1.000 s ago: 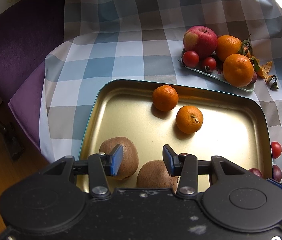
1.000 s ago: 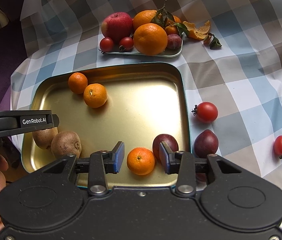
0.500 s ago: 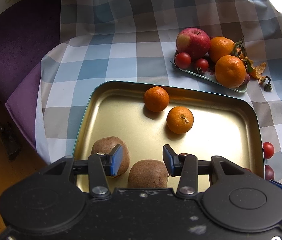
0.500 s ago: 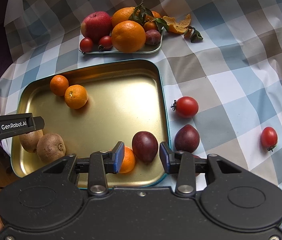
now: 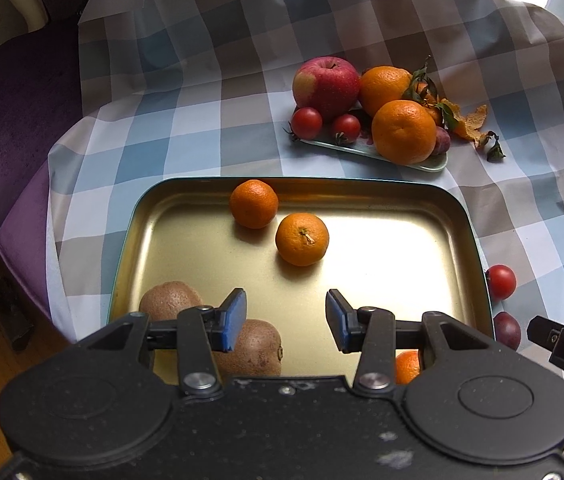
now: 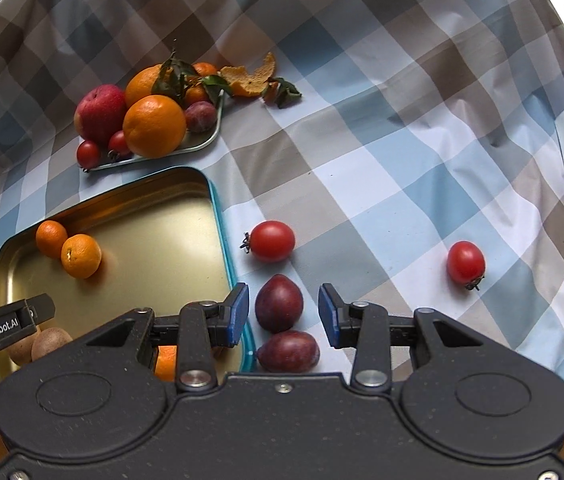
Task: Organize fruits
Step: 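Position both open tools over the dark red plums on the cloth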
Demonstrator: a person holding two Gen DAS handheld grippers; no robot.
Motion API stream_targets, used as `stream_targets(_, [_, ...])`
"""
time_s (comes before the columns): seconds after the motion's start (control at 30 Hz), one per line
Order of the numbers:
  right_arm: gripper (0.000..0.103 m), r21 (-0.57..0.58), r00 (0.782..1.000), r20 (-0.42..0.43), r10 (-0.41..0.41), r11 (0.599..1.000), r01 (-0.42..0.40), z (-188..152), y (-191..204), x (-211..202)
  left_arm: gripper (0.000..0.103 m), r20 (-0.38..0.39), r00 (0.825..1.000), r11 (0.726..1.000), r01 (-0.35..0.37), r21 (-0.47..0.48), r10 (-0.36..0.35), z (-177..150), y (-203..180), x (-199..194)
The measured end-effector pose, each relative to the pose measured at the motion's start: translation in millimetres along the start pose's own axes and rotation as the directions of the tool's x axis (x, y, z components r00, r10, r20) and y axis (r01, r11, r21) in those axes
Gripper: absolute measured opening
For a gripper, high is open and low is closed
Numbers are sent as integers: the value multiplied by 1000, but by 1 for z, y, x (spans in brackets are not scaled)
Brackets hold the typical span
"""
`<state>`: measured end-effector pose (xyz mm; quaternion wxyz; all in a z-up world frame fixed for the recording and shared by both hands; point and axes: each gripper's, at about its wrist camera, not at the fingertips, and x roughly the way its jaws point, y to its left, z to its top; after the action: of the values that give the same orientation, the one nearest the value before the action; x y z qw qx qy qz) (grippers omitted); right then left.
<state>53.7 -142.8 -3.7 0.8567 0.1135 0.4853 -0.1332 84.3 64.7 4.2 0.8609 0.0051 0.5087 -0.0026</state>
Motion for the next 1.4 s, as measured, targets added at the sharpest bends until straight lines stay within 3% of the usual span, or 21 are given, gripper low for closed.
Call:
stream_targets(0.2, [48,53,997,42,-60,997,58,2,-23,-2,45,11,1000,999,18,42,-18,-2,-21,-2])
stream_targets(0.6, [48,72,997,-73,-19,997,25,3,-60,9,51,60,997,990,45,136,-54,-5,-70,-11])
stream_targets(0.8, [48,59,997,-63,-55,997,58,1,-77,6,51,29,992,982,118,146,-123,-8,-97,-7])
stream_targets(1.17, [47,172,996,-74,-58,983,70,-2,-131,5,49,-33,979,962,205,179,-203,-12,-146,1])
stream_targets(1.4, [47,204,996,-81,-43,977,58,-7,-148,3,49,-44,977,959,212,190,-207,-19,-164,4])
